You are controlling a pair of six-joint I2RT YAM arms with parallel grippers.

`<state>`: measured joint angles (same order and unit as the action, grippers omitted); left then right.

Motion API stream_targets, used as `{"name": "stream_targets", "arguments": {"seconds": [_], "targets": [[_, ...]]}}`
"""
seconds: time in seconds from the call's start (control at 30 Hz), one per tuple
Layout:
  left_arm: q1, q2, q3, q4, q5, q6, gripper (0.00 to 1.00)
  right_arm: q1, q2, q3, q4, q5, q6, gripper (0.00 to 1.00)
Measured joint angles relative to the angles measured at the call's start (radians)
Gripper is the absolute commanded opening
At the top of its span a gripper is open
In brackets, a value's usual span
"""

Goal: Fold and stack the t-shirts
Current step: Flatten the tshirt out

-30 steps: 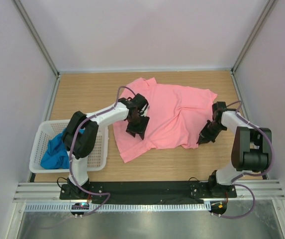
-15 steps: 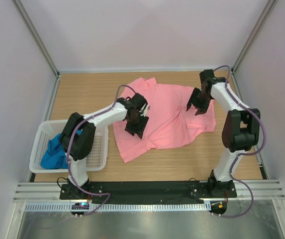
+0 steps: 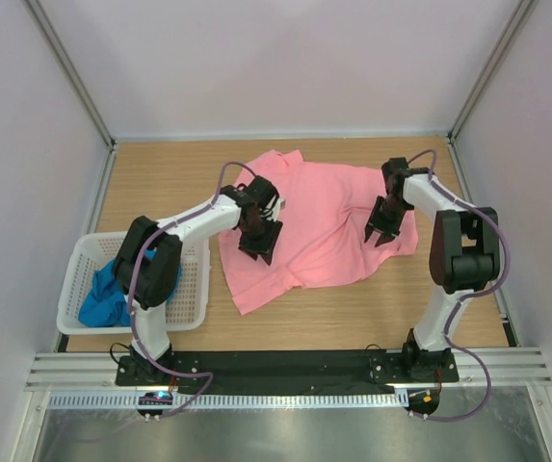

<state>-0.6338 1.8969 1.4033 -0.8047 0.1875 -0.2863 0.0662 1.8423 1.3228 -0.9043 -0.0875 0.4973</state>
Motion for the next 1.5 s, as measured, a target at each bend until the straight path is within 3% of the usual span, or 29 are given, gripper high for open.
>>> {"name": "stream_targets", "arguments": {"seconds": [0.2,0.7,1.13,1.3,1.5], "targets": [[0.004,0.0,-0.002,0.0,0.007,0.0,0.45,0.025,0.056,0.016,0.018,0.011,0.0,0.47],[0.005,0.0,-0.002,0.0,0.008,0.0,0.45,0.029,0.133,0.071,0.029,0.037,-0.023,0.42],[0.006,0.0,-0.002,0.0,0.016,-0.002,0.45,0.055,0.143,0.096,0.027,0.037,-0.035,0.46],[0.006,0.0,-0.002,-0.001,0.018,-0.003,0.45,0.065,0.155,0.096,0.027,0.036,-0.036,0.42],[0.006,0.0,-0.002,-0.003,0.02,-0.017,0.45,0.066,0.161,0.096,0.021,0.037,-0.046,0.28]]}}
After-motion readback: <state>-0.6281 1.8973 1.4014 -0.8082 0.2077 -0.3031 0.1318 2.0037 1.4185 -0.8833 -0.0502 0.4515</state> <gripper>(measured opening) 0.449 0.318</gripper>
